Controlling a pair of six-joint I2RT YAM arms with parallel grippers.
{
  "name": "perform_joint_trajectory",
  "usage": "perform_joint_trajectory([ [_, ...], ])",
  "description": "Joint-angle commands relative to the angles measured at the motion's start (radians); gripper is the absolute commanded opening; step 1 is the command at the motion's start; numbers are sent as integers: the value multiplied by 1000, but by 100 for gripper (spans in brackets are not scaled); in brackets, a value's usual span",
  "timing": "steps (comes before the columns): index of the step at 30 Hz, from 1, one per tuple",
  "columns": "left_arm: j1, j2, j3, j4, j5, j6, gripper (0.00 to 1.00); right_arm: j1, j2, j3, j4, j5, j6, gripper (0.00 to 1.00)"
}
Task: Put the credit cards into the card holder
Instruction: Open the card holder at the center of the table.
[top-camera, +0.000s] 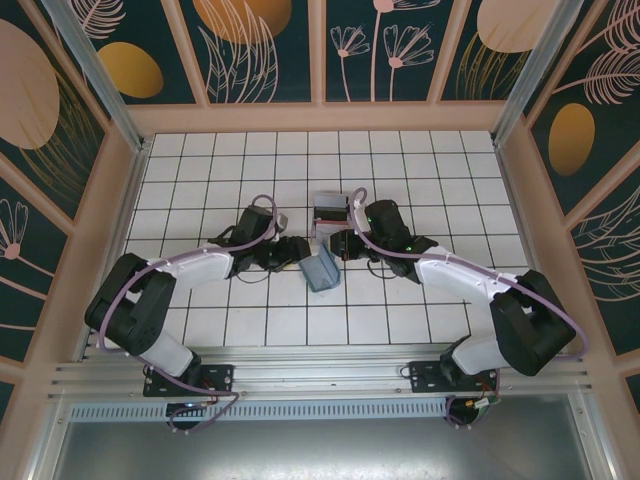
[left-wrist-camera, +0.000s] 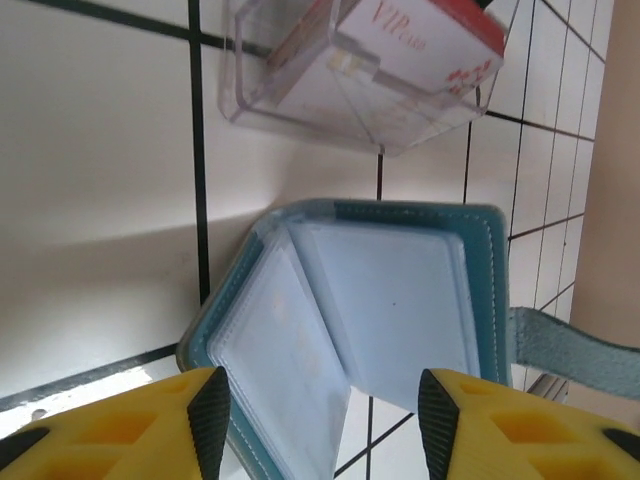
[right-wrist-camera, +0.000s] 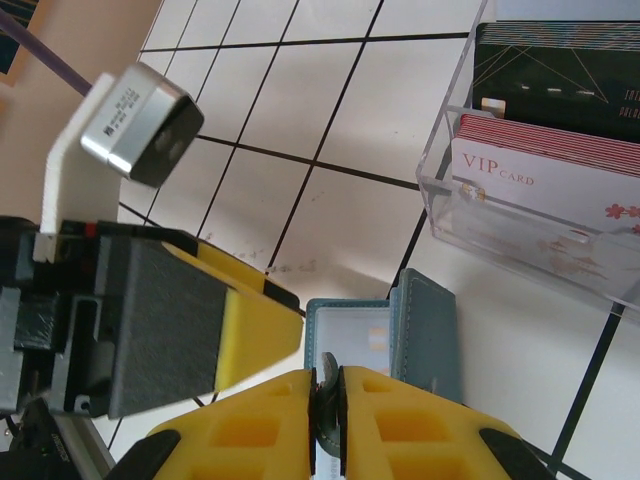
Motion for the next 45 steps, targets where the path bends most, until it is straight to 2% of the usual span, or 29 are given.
perform_joint_trajectory([
  [1, -19, 28, -8, 31, -6, -28, 53, -7, 8, -6, 43, 0, 26, 16],
  [5, -27, 51, -16, 16, -11, -27, 50, -8, 6, -22, 48, 11, 37, 16],
  [12, -26, 8, -23, -82, -117, -2, 55, -42, -18, -99, 20, 62, 64, 16],
  [18, -28, 35, -8, -61, -93, -9, 56, -86, -67, -223, 38, 67, 93, 16],
  [29, -28, 115, 64, -29, -44, -12, 53, -90, -35, -282, 63, 65, 106, 17],
  [32, -27, 122, 67, -23, -44, -11, 49, -91, -16, -275, 63, 70, 103, 19],
  [37, -28, 128, 53, -7, -38, -18, 25, -99, -17, -261, 42, 74, 93, 23],
  [40, -28, 128, 45, -5, -41, -18, 14, -116, -36, -240, 8, 57, 84, 33],
  [43, -28, 127, 43, -19, -56, -17, 9, -162, -87, -195, -49, 19, 49, 45],
  [45, -27, 117, 42, -19, -63, -18, 7, -181, -129, -154, -99, 11, 30, 49],
])
